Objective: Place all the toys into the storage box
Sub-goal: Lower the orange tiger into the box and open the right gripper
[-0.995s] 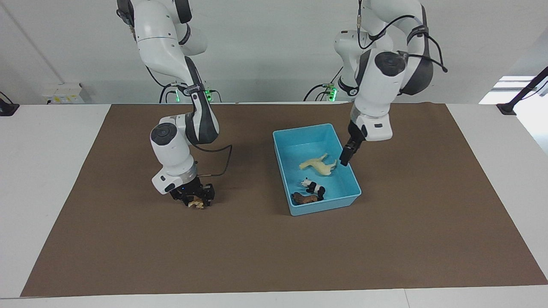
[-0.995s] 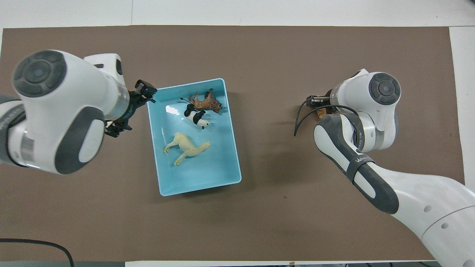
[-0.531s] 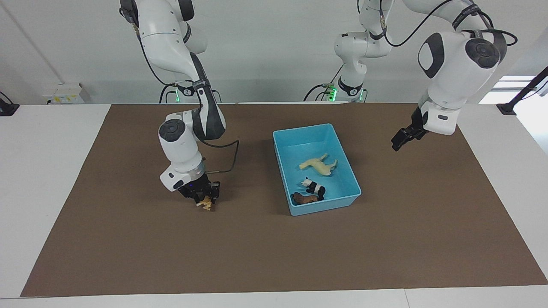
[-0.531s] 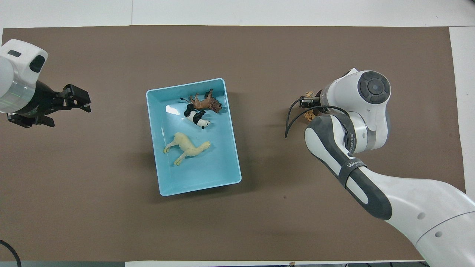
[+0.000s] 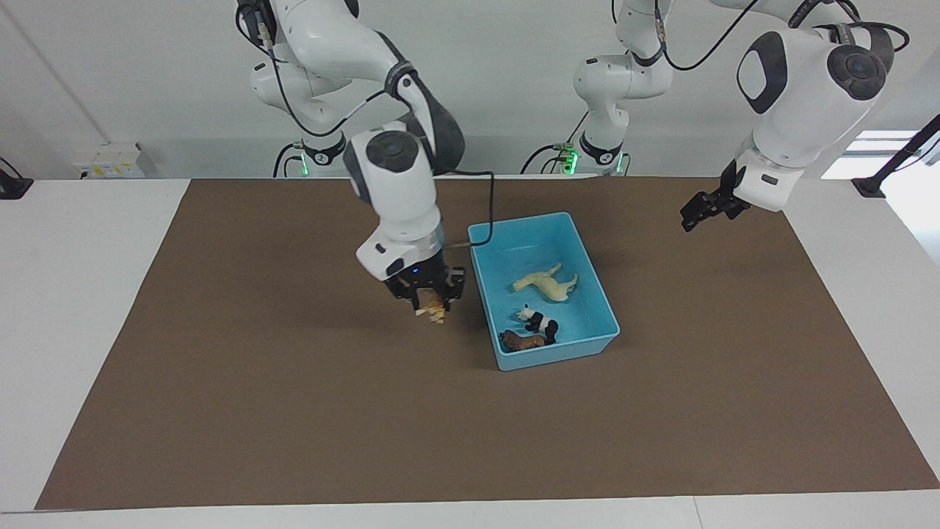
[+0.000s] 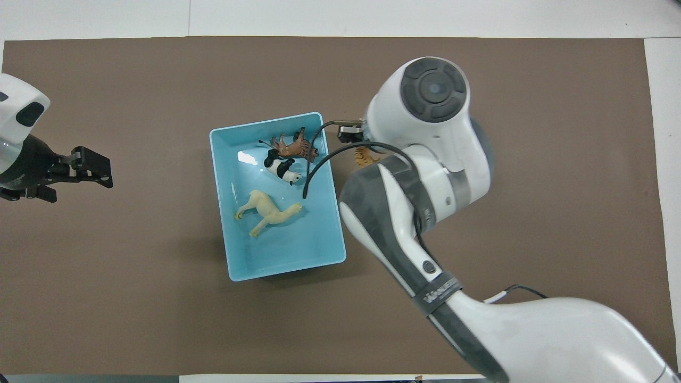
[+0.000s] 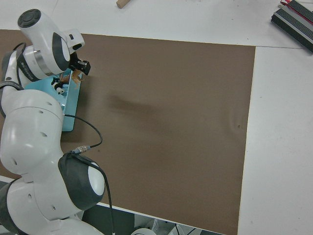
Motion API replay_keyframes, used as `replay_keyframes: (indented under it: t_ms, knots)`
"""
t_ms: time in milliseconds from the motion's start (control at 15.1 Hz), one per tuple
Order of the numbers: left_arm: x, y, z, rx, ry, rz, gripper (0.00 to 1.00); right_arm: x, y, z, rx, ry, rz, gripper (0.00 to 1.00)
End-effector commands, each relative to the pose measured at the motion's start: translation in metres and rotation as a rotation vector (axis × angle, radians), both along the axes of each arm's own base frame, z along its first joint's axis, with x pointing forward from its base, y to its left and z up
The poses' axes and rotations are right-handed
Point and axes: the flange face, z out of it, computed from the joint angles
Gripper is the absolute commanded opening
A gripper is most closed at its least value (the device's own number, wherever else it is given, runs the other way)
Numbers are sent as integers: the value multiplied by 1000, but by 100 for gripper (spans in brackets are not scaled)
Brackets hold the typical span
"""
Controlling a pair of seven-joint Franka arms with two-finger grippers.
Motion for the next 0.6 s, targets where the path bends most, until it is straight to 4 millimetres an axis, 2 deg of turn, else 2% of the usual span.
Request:
replay_keyframes:
  t_ms: [0,133,265,332,464,531]
  knots:
    - [-9,11,2,-21,-21,-114,100,-21,75,0,8,-19,12,0]
    - [5,13,-8,-24,-12,-135,100,-48,114,-9,13,-8,9,0]
    - [32,11,-2,-40,-1,-135,100,-78,150,-26,7,6,41,0]
    - [32,15,2,-42,11,-127,100,-90,163,-36,-1,5,37,0]
    - [19,14,4,-42,36,-159,100,-101,170,-61,-1,5,13,0]
    - [12,14,1,-44,48,-168,100,-107,170,-67,-9,14,18,26]
